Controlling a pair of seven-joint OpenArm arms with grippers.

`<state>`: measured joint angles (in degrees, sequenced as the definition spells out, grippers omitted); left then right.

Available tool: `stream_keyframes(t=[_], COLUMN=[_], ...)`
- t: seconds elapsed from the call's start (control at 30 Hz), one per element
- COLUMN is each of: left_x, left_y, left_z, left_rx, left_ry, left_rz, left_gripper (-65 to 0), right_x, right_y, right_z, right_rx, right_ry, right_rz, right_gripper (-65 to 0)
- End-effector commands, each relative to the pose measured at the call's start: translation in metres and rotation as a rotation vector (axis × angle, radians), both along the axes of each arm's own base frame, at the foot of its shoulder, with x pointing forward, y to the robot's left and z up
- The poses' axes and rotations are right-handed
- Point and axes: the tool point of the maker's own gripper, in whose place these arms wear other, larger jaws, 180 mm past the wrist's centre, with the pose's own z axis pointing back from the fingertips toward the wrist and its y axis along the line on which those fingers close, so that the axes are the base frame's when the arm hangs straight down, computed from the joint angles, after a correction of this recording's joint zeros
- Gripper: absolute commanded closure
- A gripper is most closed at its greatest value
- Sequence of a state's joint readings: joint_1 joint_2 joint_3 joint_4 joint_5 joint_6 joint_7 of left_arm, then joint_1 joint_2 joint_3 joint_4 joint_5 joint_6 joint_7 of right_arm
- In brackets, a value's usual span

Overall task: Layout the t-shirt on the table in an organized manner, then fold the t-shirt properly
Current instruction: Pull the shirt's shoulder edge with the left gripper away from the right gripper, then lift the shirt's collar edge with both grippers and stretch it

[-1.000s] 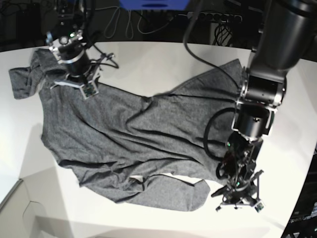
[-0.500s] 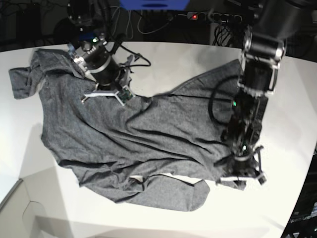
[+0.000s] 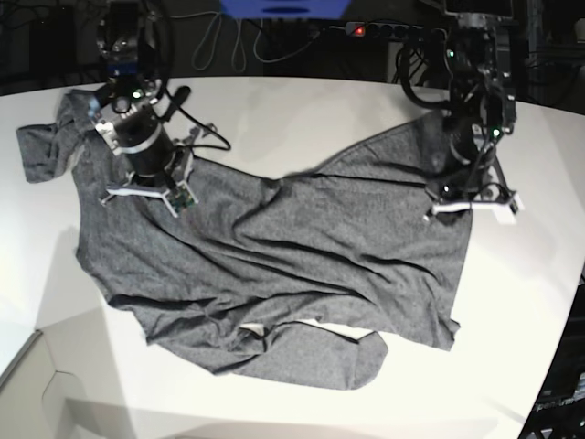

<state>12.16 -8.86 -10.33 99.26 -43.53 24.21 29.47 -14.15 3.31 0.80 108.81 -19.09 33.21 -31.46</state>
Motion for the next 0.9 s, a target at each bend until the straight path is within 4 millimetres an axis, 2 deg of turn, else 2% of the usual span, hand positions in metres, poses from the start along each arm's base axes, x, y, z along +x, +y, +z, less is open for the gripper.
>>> stream_keyframes(t=[0.0,0.07,0.13,0.23,0.33,0.4,0.5,0.6,0.7,0.8,0.87], left_x=[-0.005,-0.017,-0.023,-0.024,-0.031,-0.044,-0.067,-0.082,-0.090,-0.087,-0.082], left_y=[0.002,0.004,0.005,-0.006,-0.006,0.004,0.025,0.033,0.032,0.025,0.026], left_z=[-0.002,-0.025,-0.040,-0.043,-0.052,-0.064,-0.072,-0.064,-0.045,-0.021,-0.009], left_rx=[0.002,-0.002,-0.008,-0.037,-0.033,-0.016,0.037,0.076,0.104,0.110,0.115], left_ry=[0.006,0.072,0.113,0.119,0.148,0.193,0.246,0.251,0.220,0.161,0.128], left_rz=[-0.001,0.004,0.009,0.010,0.010,0.017,0.007,-0.014,-0.049,-0.069,-0.061], left_gripper=[-13.9,-13.9,-13.9,-13.9,-13.9,-13.9,-13.9,-13.9,-13.9,-13.9,-13.9], right_x=[0.005,0.003,0.002,0.001,0.000,0.000,0.000,0.002,0.003,0.004,0.004], right_y=[0.007,0.008,0.011,0.012,0.013,0.012,0.010,-0.003,-0.006,-0.006,-0.006], right_z=[0.011,0.009,0.008,0.007,0.008,0.008,0.008,0.009,0.010,0.011,0.011], right_rx=[0.030,0.026,0.029,0.038,0.041,0.036,0.033,0.029,0.027,0.028,0.029], right_ry=[-0.037,-0.023,-0.022,-0.017,-0.019,-0.017,-0.019,-0.025,-0.030,-0.033,-0.033], right_rz=[0.028,0.043,0.050,0.041,0.040,0.040,0.036,-0.004,-0.011,-0.010,-0.010], right_gripper=[0.0,0.0,0.0,0.0,0.0,0.0,0.0,0.0,0.0,0.0,0.0])
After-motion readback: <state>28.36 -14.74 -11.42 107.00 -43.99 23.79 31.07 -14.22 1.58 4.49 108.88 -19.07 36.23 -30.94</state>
